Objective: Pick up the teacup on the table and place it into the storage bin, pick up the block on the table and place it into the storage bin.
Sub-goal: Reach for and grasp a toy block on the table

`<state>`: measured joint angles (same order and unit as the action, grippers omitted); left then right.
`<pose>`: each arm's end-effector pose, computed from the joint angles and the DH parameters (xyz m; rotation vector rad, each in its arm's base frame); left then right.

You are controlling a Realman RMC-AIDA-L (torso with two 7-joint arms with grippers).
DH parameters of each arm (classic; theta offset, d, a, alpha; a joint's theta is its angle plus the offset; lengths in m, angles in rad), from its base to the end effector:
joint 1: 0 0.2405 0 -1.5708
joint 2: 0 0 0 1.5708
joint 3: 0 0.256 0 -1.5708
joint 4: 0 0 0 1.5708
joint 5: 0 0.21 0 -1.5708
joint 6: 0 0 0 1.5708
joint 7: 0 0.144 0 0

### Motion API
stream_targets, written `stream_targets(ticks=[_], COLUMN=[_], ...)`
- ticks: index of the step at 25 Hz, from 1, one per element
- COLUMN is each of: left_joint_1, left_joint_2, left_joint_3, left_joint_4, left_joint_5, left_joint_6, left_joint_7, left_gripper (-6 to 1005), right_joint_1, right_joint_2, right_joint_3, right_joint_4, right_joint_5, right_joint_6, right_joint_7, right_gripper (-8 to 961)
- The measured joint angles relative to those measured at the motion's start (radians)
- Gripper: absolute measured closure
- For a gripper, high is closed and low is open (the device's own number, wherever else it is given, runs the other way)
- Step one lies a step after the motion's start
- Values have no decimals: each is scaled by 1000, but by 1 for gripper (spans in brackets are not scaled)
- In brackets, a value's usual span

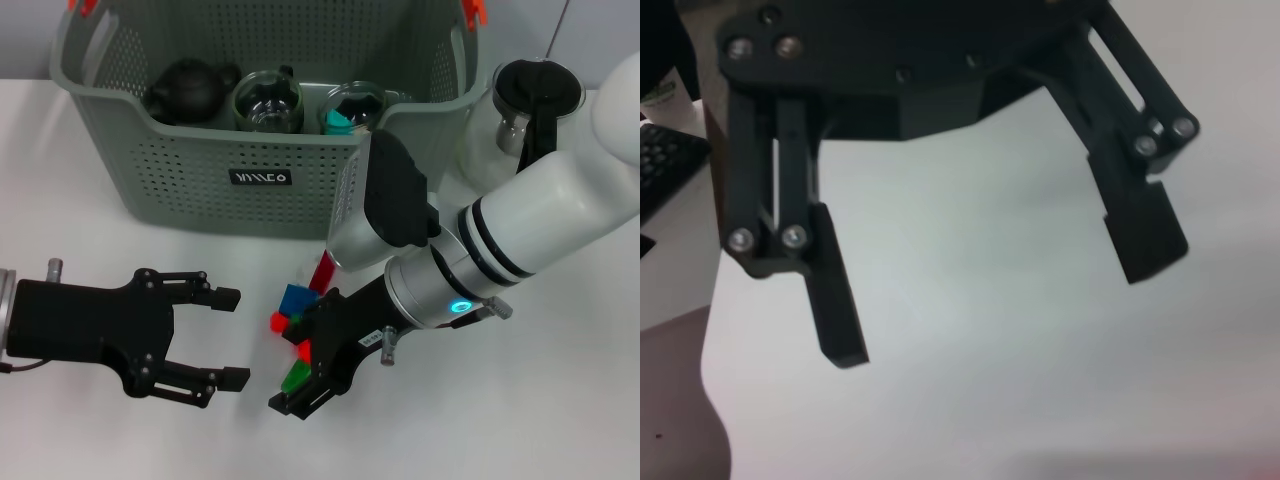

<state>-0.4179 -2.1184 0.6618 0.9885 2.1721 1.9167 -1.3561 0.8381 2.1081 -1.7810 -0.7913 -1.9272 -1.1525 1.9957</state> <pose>-0.2621 0.2750 0.0314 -2.9804 -0.3786 -0.5604 0.1254 0.3330 -0.1359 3.0581 -0.3069 0.1475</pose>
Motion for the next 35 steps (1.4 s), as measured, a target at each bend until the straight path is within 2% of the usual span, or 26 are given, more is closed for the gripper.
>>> stream_targets(ticks=[35], left_joint_1=[-2], left_joint_2=[-3], left_joint_3=[0], left_joint_4=[-4], left_joint_5=[-1], left_joint_6=[0], left_joint_7=[-3], left_gripper=[126], right_joint_1=[7], right_joint_2=[4], right_joint_3=[-28], right_joint_4=[40], right_joint_5=[13], right_joint_6=[47], right_joint_7=[-14], right_gripper=[25])
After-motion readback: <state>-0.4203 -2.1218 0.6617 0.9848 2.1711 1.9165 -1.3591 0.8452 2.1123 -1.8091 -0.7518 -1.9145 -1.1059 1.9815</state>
